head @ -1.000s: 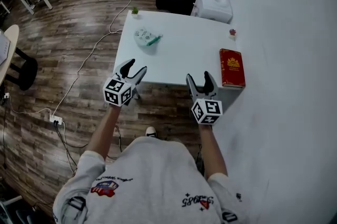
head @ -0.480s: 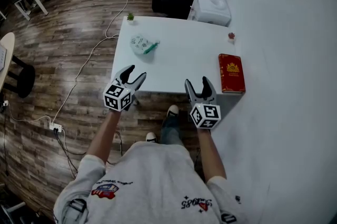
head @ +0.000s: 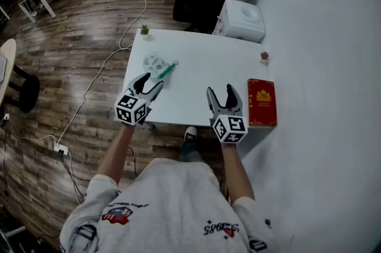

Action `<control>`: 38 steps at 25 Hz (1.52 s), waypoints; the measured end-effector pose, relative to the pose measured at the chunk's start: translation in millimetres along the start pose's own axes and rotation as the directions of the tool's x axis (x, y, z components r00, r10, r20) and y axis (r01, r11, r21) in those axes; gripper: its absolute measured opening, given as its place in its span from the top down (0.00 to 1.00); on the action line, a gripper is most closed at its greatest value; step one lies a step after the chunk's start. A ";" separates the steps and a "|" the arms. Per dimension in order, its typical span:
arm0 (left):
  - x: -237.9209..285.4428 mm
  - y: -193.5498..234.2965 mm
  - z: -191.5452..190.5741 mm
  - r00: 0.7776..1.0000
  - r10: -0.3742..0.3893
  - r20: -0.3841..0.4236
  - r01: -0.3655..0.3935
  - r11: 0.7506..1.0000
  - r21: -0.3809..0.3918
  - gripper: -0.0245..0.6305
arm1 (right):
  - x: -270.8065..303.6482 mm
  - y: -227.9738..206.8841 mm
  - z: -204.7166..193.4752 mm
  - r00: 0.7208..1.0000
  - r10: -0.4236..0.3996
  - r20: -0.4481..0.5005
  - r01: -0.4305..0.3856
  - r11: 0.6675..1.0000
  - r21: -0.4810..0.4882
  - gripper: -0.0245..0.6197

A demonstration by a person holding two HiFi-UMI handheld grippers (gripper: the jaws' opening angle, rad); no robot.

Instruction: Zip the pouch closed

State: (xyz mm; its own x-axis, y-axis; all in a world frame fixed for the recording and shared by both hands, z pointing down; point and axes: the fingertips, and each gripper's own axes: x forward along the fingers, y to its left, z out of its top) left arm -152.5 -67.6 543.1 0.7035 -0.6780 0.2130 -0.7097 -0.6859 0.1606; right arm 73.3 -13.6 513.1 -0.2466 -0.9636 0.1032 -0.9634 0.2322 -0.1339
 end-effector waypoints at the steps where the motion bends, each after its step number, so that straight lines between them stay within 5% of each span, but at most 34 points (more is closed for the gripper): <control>1: 11.1 4.2 4.4 1.000 0.004 0.001 -0.004 1.000 -0.001 0.59 | 11.1 -7.6 3.3 1.000 0.004 0.000 -0.004 1.000 -0.001 0.48; 15: 140.4 60.9 44.1 0.995 0.098 -0.027 -0.099 0.995 -0.024 0.59 | 154.2 -102.0 30.0 0.994 0.111 -0.017 -0.110 0.994 0.015 0.49; 26: 188.4 71.2 21.1 0.984 0.117 -0.135 -0.126 0.990 -0.058 0.59 | 199.0 -129.0 9.5 0.982 0.174 -0.073 -0.171 0.984 0.045 0.49; 38: 230.7 98.9 -26.5 0.950 0.062 -0.305 -0.097 0.990 -0.099 0.59 | 218.6 -137.9 -28.6 0.981 0.132 -0.145 -0.120 0.989 0.091 0.49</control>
State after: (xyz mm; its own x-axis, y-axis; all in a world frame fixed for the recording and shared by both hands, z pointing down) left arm -61.4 -284.9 633.6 0.6129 -0.6064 0.5065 -0.7746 -0.5878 0.2336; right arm 149.2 -252.5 582.3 -0.3846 -0.8950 0.2261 -0.9132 0.3332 -0.2345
